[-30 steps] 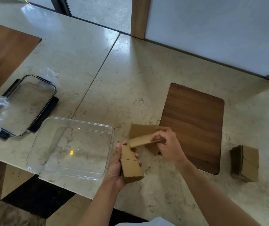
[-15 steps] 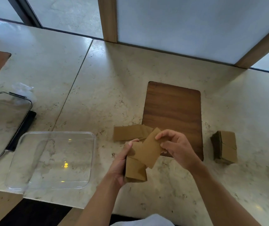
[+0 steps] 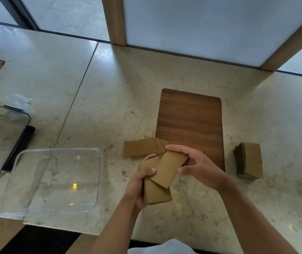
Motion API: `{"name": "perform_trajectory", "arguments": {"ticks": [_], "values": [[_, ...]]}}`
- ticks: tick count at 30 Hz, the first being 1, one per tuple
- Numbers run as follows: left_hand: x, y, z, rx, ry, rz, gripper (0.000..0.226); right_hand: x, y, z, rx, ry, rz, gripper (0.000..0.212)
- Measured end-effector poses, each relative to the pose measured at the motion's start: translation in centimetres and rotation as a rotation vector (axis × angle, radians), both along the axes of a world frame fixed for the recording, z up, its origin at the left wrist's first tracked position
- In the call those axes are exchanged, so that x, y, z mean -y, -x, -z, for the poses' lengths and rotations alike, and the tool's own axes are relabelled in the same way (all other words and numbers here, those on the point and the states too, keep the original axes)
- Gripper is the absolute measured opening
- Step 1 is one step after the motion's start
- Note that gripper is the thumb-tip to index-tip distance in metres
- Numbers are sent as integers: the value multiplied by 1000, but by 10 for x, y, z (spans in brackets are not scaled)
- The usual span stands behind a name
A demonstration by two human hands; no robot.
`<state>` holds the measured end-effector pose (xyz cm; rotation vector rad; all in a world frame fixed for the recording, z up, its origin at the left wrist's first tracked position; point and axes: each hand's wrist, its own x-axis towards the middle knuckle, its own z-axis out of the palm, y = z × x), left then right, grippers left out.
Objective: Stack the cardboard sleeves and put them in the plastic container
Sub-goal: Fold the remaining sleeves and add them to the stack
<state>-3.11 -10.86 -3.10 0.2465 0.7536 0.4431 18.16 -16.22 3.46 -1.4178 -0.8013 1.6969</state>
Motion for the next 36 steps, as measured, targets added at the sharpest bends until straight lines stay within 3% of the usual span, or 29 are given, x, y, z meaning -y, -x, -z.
{"name": "perform_trajectory", "arguments": {"ticks": [2,3,7,9,12,15,18,20,23,27,29,32,34,36], "values": [[1,-1,2,118,69,-55,59,2,-4,0,-327,36,6,74],[2,-1,2,167,98,-70,58,3,-5,0,-365,32,-5,71],[2,-3,0,219,138,-6,55,-4,4,3,-71,-57,21,34],[2,-3,0,190,133,44,57,-11,12,6,89,-71,129,31],[-2,0,1,-57,9,190,67,-17,15,11,187,-53,220,38],[-8,2,1,-225,-80,228,61,-17,6,11,207,-25,141,48],[-13,5,-1,-207,25,187,50,-21,-1,7,273,43,-52,47],[-13,7,0,-165,35,210,60,-26,4,6,330,14,-204,44],[-8,4,1,-108,34,273,74,-33,21,10,394,-62,-320,60],[-3,9,6,7,161,167,80,-37,46,20,601,-215,-383,84],[-2,16,9,31,191,119,84,-39,53,27,594,-268,-339,91],[-5,27,14,10,161,29,95,-49,59,43,597,-264,-236,70],[-8,33,18,34,143,-81,86,-60,62,56,710,-235,-111,39],[-11,42,23,88,154,-207,69,-74,65,68,897,-172,-90,37]]}}
